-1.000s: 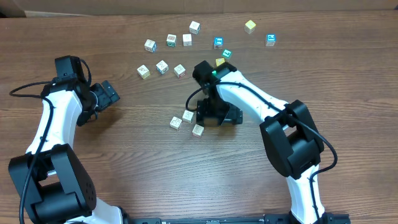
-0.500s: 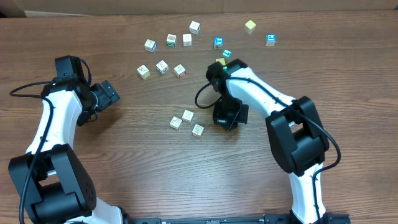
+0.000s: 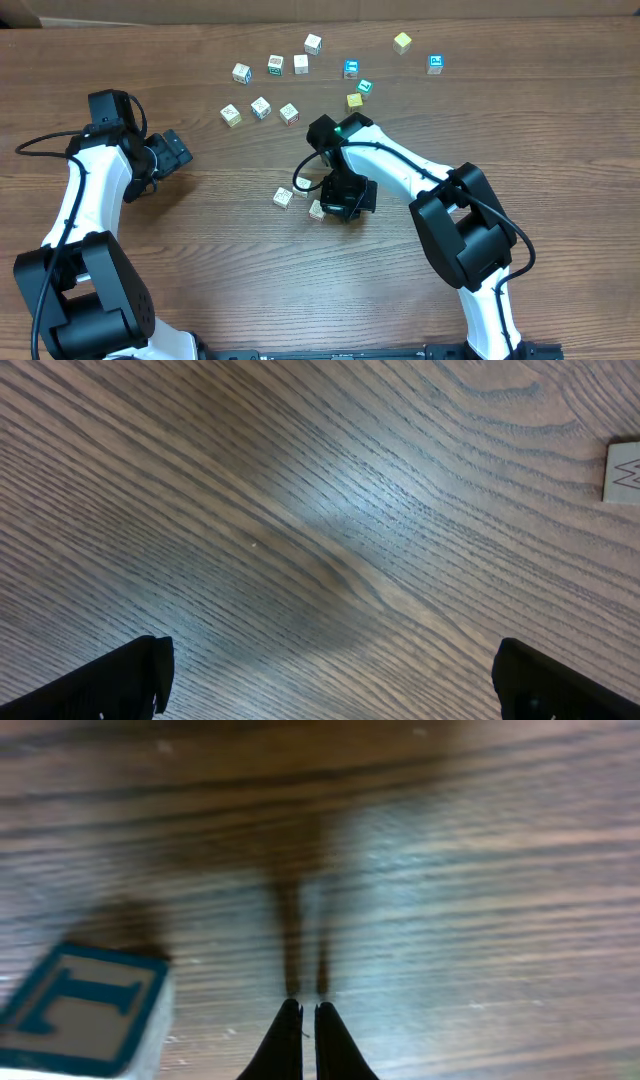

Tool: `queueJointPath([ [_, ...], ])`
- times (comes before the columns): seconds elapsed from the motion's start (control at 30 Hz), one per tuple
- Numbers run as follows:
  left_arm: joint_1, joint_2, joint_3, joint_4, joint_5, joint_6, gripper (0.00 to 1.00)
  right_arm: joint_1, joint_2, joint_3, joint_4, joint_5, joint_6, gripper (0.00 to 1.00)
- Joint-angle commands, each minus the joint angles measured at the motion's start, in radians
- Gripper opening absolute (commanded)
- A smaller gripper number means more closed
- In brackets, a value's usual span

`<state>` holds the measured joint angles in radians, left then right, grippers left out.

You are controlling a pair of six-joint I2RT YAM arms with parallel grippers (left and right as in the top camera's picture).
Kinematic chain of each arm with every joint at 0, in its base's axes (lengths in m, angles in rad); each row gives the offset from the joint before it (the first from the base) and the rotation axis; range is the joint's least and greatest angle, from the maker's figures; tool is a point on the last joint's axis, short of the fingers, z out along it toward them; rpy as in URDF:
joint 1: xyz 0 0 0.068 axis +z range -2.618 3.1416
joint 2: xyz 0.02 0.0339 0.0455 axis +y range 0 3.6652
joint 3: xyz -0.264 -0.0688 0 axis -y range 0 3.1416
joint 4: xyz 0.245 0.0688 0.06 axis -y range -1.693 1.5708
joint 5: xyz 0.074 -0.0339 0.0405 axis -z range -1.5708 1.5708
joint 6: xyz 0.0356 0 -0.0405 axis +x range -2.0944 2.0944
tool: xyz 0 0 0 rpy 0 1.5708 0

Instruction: Form a circle

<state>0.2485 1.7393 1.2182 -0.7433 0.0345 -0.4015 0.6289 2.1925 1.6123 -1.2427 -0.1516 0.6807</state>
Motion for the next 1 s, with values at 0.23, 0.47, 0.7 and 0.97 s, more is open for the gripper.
queueJointPath([
  [0.23,-0.001,0.006,0.003,0.0,0.008,-0.006,1.0,0.006,-0.032,-0.006,0.075,-0.098,0.011,0.04],
  [0.47,-0.001,0.006,0.003,0.0,0.008,-0.006,1.0,0.006,-0.032,-0.006,0.105,-0.165,0.012,0.05],
  [0.7,-0.001,0.006,0.003,0.0,0.008,-0.006,1.0,0.006,-0.032,-0.006,0.119,-0.166,0.031,0.05],
  [0.97,-0.001,0.006,0.003,0.0,0.008,-0.006,0.99,0.016,-0.032,-0.006,0.082,-0.169,0.083,0.05],
])
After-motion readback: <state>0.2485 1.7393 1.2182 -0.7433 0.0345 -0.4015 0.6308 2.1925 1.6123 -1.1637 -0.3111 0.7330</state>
